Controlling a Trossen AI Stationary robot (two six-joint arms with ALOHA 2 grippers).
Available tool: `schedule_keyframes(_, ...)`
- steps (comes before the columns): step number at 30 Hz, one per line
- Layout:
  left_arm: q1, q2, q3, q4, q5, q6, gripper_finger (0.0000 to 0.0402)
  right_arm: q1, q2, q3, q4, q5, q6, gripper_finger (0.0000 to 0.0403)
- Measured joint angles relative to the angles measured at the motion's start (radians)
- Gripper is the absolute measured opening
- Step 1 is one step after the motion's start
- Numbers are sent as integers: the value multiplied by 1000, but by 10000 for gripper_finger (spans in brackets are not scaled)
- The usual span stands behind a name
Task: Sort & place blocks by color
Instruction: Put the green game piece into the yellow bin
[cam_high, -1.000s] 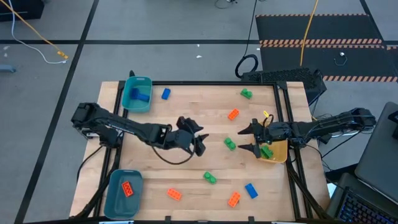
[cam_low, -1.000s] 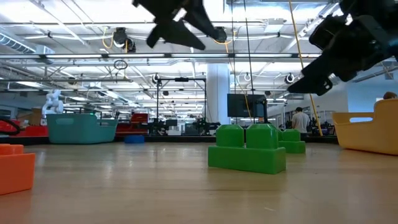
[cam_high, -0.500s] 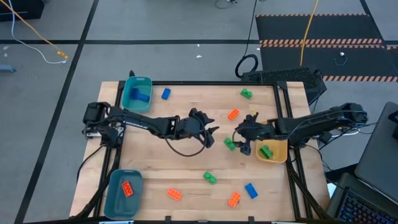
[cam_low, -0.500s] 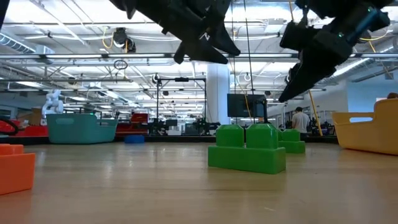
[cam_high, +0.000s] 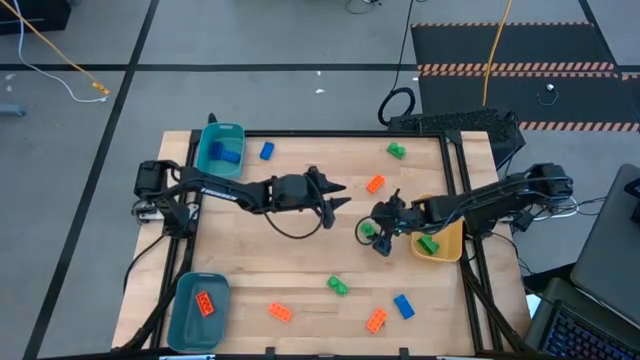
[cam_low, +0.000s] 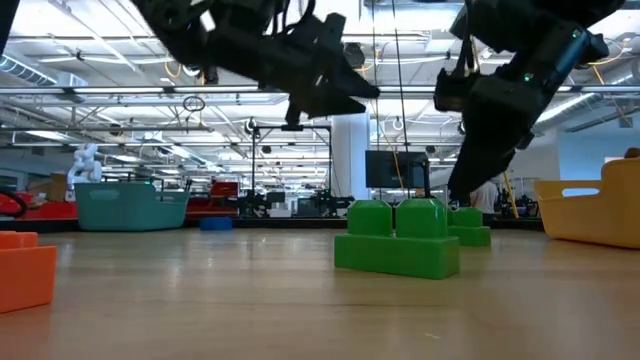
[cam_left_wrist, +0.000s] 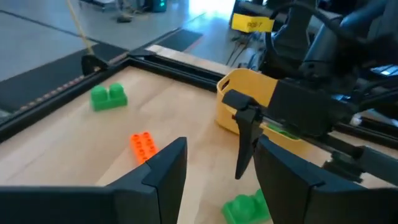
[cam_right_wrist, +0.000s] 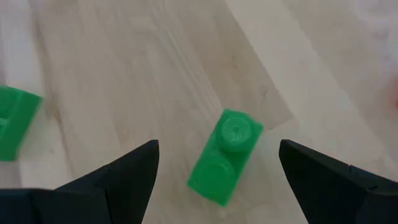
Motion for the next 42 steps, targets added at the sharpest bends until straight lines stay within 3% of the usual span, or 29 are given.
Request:
schedule_keyframes(5, 49, 1, -66, 165, 69, 20, 184, 7, 54, 0, 46, 4, 68, 313)
schedule_keyframes(20, 69, 0, -58, 146, 70, 52, 184, 9, 212, 0, 77, 52, 80, 250)
schedule_keyframes(26, 28, 0, -58, 108, 71, 45, 184, 9, 200, -1, 62, 52, 6, 181)
schedule_keyframes(29, 13, 0, -58, 73, 71, 45, 184, 9, 168, -1, 25, 51, -39, 128)
schedule_keyframes(36, -20, 0, -57, -10, 67, 28, 184, 6, -46, -1, -202, 166, -41, 126)
schedule_keyframes(42, -62, 0, -57, -45, 66, -9, 184, -3, -292, 37, -553, 186, 214, 126)
